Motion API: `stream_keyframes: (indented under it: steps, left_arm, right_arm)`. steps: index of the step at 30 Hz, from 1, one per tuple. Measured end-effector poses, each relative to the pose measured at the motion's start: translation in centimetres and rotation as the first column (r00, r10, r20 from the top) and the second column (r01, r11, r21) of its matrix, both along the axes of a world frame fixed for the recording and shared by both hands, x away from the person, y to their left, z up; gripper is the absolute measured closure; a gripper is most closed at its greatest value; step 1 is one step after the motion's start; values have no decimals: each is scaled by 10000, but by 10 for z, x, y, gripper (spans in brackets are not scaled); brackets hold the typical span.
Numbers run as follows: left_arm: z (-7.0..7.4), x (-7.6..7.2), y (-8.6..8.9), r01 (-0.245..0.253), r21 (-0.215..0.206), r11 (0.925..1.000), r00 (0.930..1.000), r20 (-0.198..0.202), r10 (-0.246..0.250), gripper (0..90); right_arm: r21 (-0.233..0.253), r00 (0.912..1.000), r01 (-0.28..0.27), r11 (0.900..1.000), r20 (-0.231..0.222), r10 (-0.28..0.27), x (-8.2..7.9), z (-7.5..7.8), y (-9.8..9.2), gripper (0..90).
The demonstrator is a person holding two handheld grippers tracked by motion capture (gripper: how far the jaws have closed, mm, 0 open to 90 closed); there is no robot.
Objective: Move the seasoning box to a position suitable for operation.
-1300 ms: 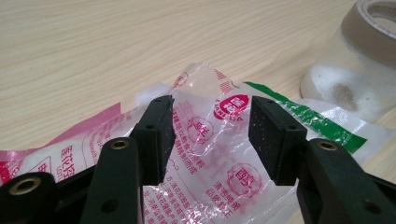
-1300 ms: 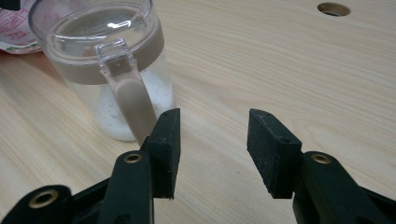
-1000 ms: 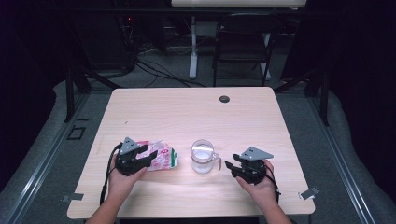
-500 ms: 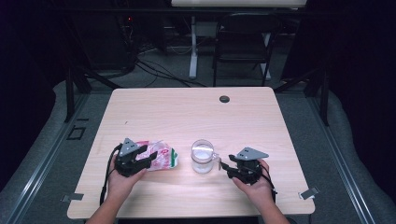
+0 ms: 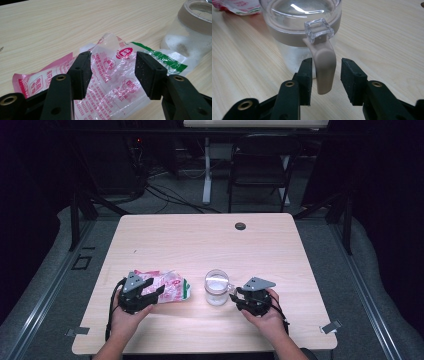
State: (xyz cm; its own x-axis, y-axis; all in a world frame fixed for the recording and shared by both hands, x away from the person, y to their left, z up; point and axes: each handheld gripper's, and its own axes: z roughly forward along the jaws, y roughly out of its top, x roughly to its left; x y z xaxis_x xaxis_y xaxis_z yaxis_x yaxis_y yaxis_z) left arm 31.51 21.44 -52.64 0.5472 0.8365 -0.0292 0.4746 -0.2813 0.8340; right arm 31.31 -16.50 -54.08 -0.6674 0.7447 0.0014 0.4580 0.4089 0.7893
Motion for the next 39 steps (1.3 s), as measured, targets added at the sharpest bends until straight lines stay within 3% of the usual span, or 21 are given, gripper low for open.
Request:
stream_keyframes:
  steps: [6,16,22,28,33,39]
  left_arm:
    - [0,-4,4,-178,-143,9997,9998,22,178,462]
    - [1,-7,4,-189,-67,9998,9997,129,190,462]
    - [1,-7,3,-189,-63,9998,9997,146,190,460]
    - [1,-7,0,-75,-249,9997,9997,251,81,460]
    - [2,-8,-5,201,-41,9998,9995,241,-200,470]
    - [2,-9,-10,393,320,9987,9986,350,-405,473]
  right_arm:
    - [-273,9999,-139,9995,-82,137,5,-3,7,718]
    - [-470,9999,-104,9988,-81,101,10,-1,6,731]
    - [-390,9983,577,9976,-63,-580,16,-2,0,740]
    - [-355,9972,747,9966,-14,-748,19,-2,-2,748]
    - [-649,9976,687,9955,174,-677,18,-2,-1,753]
    - [-643,9988,494,9967,81,-489,17,-1,-2,751]
